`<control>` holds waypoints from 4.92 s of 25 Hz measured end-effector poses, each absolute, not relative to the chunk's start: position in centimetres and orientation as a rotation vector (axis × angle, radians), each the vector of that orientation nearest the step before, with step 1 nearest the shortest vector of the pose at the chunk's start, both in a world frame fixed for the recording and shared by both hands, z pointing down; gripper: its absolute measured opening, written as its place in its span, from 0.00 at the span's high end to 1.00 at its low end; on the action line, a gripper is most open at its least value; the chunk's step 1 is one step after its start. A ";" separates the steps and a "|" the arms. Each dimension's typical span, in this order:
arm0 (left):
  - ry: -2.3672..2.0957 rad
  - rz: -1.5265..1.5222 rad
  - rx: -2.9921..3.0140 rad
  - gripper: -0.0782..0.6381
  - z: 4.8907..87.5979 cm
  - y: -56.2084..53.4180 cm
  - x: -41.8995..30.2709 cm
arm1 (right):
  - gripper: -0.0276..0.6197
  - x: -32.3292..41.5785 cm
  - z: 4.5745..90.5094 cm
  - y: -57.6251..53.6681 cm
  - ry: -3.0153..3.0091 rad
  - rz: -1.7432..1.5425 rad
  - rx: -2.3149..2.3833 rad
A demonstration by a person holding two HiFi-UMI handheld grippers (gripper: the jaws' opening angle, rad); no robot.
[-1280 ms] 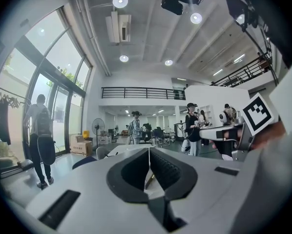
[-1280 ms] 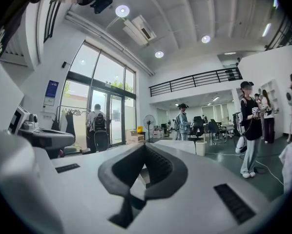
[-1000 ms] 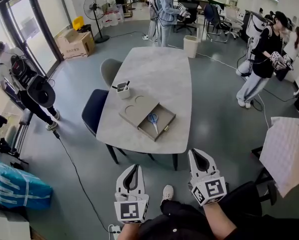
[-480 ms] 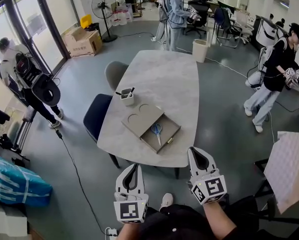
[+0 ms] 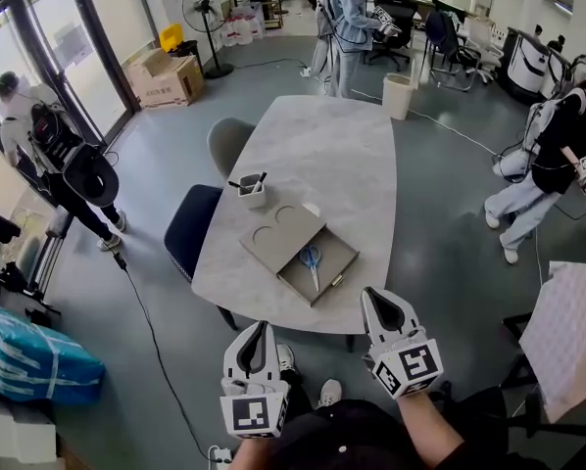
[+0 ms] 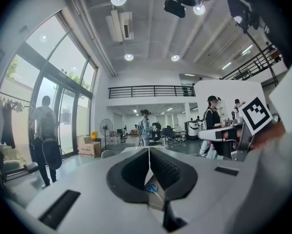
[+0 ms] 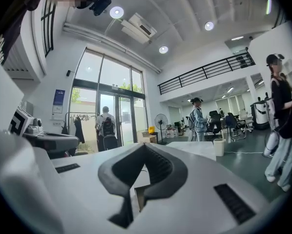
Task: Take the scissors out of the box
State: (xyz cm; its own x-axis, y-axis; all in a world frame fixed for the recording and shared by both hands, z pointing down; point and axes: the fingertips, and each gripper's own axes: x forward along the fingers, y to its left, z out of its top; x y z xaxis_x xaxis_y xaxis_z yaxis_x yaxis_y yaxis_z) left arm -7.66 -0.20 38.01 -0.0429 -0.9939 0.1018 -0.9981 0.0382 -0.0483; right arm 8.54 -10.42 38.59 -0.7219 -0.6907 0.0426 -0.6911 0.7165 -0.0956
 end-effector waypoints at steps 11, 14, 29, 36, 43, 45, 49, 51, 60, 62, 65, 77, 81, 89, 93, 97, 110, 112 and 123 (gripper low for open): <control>-2.210 0.141 2.175 0.87 37.8 -6.1 -11.2 | 0.96 5.0 40.0 -16.4 -2.772 0.187 1.180; -2.198 0.119 2.191 0.87 37.4 -8.5 -12.5 | 0.96 3.8 39.8 -18.4 -2.756 0.184 1.185; -2.097 0.116 2.235 0.87 38.8 -17.0 -19.3 | 0.96 -2.8 43.6 -26.6 -2.601 0.291 1.232; -1.956 0.224 2.275 0.87 41.6 -18.6 -19.4 | 0.96 -4.8 49.2 -27.9 -2.465 0.404 1.185; -1.835 0.263 2.263 0.87 45.9 -20.5 -19.5 | 0.96 -6.3 56.5 -29.5 -2.320 0.455 1.131; -1.800 0.283 2.250 0.87 47.3 -20.7 -19.6 | 0.96 -6.6 58.5 -29.5 -2.277 0.478 1.119; -1.728 0.300 2.219 0.87 49.8 -21.1 -19.5 | 0.96 -6.8 62.4 -29.6 -2.190 0.519 1.099; -1.688 0.307 2.229 0.87 50.9 -21.4 -19.0 | 0.93 -6.8 64.6 -29.6 -2.142 0.543 1.070; -1.605 0.335 2.191 0.87 55.0 -23.6 -18.8 | 0.76 -8.4 71.5 -29.3 -1.986 0.709 0.930; -1.592 0.345 2.176 0.87 55.8 -23.5 -19.0 | 0.76 -8.6 72.4 -29.7 -1.951 0.720 0.938; -1.579 0.366 2.149 0.87 57.0 -23.3 -19.5 | 0.77 -8.9 73.8 -30.2 -1.904 0.727 0.935; -1.557 0.352 2.082 0.87 58.9 -23.5 -20.8 | 0.83 -8.8 75.1 -30.4 -1.850 0.745 1.032; -1.556 0.355 2.086 0.87 58.8 -23.5 -20.5 | 0.84 -8.6 75.2 -30.5 -1.841 0.769 1.037; -1.575 0.345 2.108 0.87 58.3 -23.4 -20.2 | 0.85 -6.4 73.6 -31.4 -1.831 0.834 1.170; -1.570 0.332 2.126 0.87 57.3 -23.6 -19.4 | 0.85 -5.4 71.5 -32.1 -1.863 0.830 1.237; -1.582 0.313 2.159 0.87 55.7 -23.8 -18.6 | 0.85 -5.0 68.8 -32.8 -1.920 0.811 1.263; -1.733 0.253 2.265 0.87 48.8 -24.3 -18.1 | 0.85 -5.3 55.8 -33.5 -2.229 0.572 1.309; -1.758 0.225 2.293 0.87 47.4 -24.7 -18.2 | 0.85 -5.3 53.2 -33.7 -2.285 0.523 1.330; -1.830 0.123 2.427 0.87 40.6 -26.2 -17.1 | 0.85 -5.1 41.6 -32.1 -2.539 0.306 1.339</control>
State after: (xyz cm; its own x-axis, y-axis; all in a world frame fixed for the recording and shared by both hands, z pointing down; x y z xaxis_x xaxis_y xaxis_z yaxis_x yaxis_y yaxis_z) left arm -17.13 -26.17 40.57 0.2745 -0.9536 0.1240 -0.9616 -0.2729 0.0306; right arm -5.11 -32.13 41.57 -0.5445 -0.7759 0.3185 -0.8294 0.5546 -0.0668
